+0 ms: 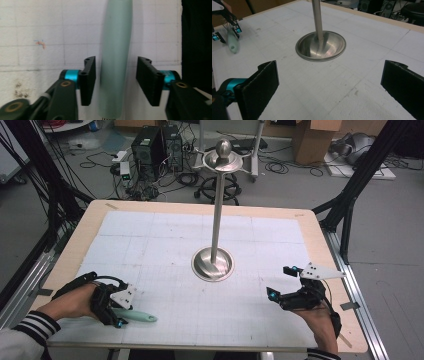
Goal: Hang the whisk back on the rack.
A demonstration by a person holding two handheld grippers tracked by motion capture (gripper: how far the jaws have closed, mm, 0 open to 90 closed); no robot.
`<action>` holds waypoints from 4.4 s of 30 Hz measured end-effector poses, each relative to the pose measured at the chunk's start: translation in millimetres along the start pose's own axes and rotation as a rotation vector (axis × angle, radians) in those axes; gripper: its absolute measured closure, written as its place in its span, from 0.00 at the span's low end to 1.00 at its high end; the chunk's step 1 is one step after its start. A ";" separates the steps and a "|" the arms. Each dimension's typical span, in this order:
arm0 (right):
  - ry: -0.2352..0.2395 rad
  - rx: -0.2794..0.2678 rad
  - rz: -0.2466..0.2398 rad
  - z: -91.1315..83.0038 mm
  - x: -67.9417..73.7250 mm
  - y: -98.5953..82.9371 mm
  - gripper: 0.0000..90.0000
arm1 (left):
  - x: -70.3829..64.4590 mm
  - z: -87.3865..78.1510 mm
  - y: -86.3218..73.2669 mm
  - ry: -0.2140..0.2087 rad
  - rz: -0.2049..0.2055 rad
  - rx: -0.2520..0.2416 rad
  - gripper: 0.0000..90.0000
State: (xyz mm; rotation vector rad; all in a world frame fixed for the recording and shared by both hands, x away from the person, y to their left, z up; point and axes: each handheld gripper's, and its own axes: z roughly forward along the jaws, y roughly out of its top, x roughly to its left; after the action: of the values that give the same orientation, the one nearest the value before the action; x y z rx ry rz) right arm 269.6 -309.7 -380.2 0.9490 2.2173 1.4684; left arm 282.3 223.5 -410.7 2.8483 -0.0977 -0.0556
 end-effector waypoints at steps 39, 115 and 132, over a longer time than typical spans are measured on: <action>0.001 -0.004 0.001 -1.2 -0.7 -0.1 0.01 | 10.7 -68.1 27.3 0.154 -0.041 -0.212 0.77; 0.002 -0.012 0.012 -4.1 -2.8 -3.1 0.01 | 85.3 -224.1 135.7 0.316 -0.184 -0.666 0.77; 0.004 -0.012 0.018 -4.6 -5.4 -6.1 0.01 | 112.7 -224.3 155.4 0.300 -0.183 -0.671 0.77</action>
State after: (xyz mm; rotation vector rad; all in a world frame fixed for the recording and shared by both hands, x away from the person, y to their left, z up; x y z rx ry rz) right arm 268.8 -318.1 -384.2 0.9659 2.2056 1.4907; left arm 395.8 130.9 -154.4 2.1567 0.2075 0.2522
